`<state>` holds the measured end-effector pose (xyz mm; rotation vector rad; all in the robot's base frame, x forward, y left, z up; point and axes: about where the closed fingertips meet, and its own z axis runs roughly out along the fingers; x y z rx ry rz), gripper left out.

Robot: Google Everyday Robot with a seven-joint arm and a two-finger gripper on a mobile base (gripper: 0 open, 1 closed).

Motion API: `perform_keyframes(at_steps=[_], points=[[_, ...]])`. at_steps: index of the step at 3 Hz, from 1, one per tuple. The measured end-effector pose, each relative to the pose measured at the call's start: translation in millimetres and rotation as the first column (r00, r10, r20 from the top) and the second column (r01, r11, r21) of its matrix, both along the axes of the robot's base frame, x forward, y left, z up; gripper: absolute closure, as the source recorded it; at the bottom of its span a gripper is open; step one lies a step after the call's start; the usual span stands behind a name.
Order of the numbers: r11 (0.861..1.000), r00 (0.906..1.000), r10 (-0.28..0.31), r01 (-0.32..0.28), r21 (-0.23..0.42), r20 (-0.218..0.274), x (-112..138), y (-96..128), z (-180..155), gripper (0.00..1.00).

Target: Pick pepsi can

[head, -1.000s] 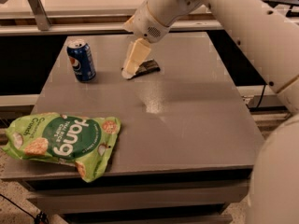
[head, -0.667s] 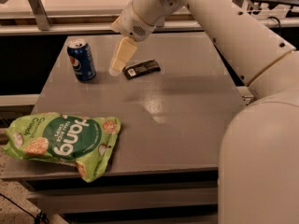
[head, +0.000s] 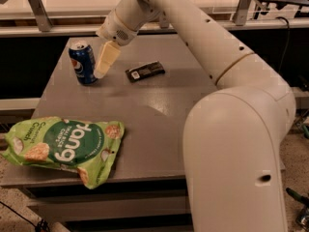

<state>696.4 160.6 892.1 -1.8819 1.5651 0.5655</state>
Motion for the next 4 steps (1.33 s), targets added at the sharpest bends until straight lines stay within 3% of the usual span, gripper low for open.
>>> perform_keyframes(at_steps=[1, 2, 3, 4], points=[[0.999, 0.9988, 0.042, -0.042, 0.028, -0.023, 2, 28, -6, 0.16], [0.994, 0.9925, 0.105, -0.103, 0.044, -0.061, -13, 48, -8, 0.41], [0.987, 0.9842, 0.151, -0.145, 0.064, -0.093, -35, 51, 1, 0.64], [0.98, 0.9798, 0.184, -0.177, 0.095, -0.078, -55, 47, 28, 0.88]])
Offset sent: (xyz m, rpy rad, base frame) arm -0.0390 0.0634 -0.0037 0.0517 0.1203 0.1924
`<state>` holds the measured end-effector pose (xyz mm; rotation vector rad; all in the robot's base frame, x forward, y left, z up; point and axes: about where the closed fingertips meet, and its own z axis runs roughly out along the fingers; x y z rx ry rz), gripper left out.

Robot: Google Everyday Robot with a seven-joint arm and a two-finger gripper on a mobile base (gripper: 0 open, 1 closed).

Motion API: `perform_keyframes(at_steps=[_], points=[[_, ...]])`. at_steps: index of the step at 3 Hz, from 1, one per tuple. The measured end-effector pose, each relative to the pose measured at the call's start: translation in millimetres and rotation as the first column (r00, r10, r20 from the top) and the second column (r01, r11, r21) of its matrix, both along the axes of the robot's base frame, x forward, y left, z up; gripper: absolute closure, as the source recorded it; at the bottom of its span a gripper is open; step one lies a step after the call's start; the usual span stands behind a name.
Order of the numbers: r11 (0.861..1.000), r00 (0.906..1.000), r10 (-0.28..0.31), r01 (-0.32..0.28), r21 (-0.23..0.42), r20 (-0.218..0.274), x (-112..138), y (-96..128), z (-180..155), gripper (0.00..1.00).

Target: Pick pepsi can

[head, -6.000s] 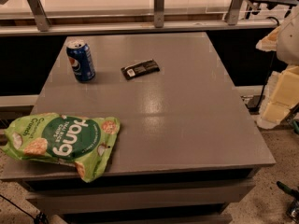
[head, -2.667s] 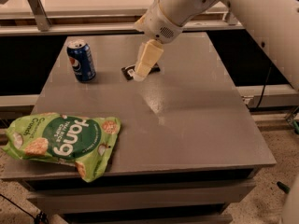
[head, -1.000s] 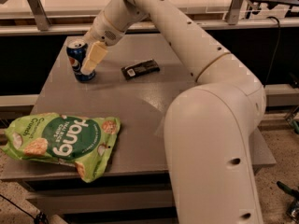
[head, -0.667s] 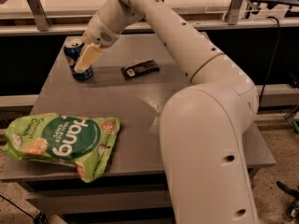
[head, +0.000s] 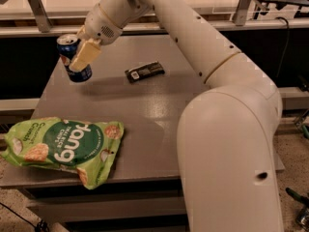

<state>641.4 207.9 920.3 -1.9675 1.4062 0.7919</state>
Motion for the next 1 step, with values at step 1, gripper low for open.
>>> perform_keyframes(at_steps=[1], points=[[0.998, 0.9978, 0.062, -0.062, -0.005, 0.024, -17.8, 1.3, 28.7, 1.0]])
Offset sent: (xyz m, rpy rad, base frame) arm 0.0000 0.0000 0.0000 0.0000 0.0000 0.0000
